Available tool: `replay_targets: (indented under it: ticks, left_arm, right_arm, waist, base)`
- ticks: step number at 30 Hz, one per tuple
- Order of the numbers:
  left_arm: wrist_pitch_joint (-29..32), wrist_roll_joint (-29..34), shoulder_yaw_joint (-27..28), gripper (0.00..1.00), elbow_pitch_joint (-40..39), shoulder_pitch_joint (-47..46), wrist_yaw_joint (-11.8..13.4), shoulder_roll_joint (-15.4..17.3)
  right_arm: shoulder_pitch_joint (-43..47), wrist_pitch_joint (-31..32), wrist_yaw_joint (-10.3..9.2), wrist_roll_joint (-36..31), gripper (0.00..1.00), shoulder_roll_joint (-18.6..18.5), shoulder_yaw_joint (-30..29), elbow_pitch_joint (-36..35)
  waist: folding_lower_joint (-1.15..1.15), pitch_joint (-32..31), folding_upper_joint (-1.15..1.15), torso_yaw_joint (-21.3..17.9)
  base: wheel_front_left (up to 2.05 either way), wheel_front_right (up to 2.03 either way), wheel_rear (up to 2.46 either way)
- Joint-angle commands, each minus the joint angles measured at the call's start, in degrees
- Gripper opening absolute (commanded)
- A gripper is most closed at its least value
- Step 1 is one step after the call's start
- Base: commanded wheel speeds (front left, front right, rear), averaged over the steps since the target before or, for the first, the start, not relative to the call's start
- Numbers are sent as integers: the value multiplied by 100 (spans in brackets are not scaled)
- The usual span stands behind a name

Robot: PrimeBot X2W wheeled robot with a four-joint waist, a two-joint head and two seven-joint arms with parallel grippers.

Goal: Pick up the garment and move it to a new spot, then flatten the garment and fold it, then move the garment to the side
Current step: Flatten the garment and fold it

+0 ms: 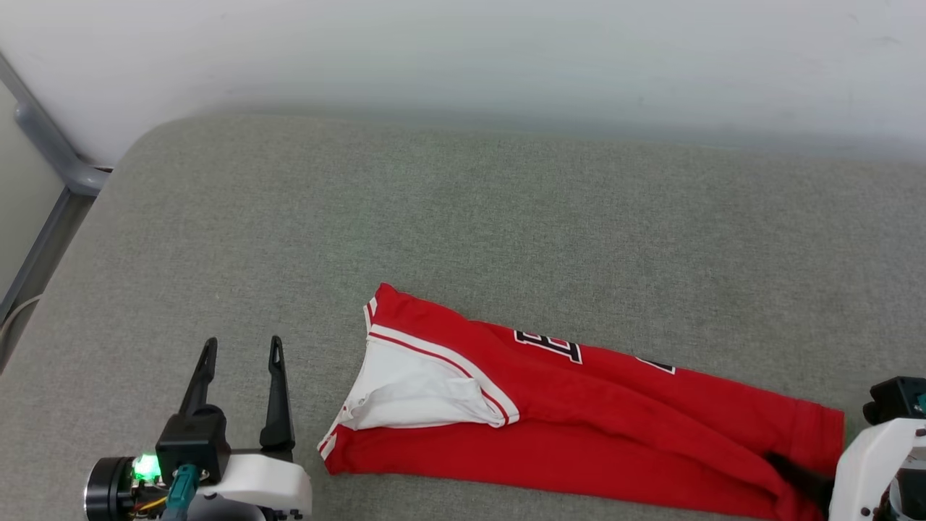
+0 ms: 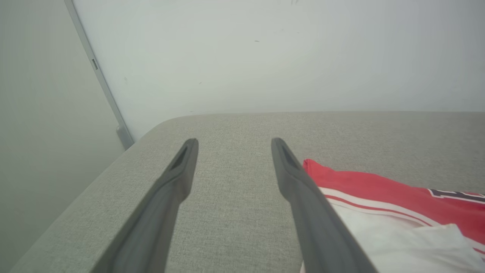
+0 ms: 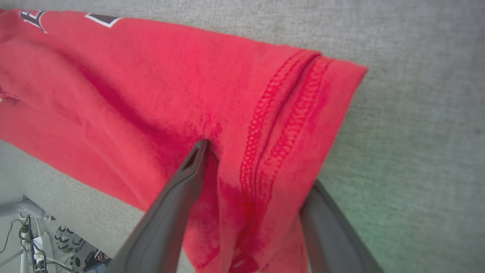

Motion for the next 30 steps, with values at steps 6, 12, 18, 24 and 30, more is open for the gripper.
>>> replay_targets:
  ticks: [6,12,18,24,30]
  left_arm:
    - [-14,421,349,100,150,260,-346,-295]
    - [-14,757,530,100,242,369,-638,-485]
    - [-14,965,682,100,321,509,-849,-644]
    - [-14,1114,806,100,401,612,-999,-773]
    - [-14,1222,920,100,421,678,-1125,-863]
  right_arm:
    - [-107,-252,-6,94,0,-220,125,281]
    - [-216,-385,-5,68,0,-622,88,550]
    - [-251,-446,-5,-25,0,-980,20,793]
    - [-60,-375,-4,292,0,-1107,-37,336]
    - [203,-238,-3,605,0,-1049,-225,-704]
  waist:
    - [0,-116,0,-6]
    - [0,-210,0,-18]
    - [0,-345,0,-68]
    - [0,-471,0,-106]
    - [0,-558,0,-141]
  base:
    - [0,0,0]
    - [0,0,0]
    - [0,0,0]
    - [0,0,0]
    - [0,0,0]
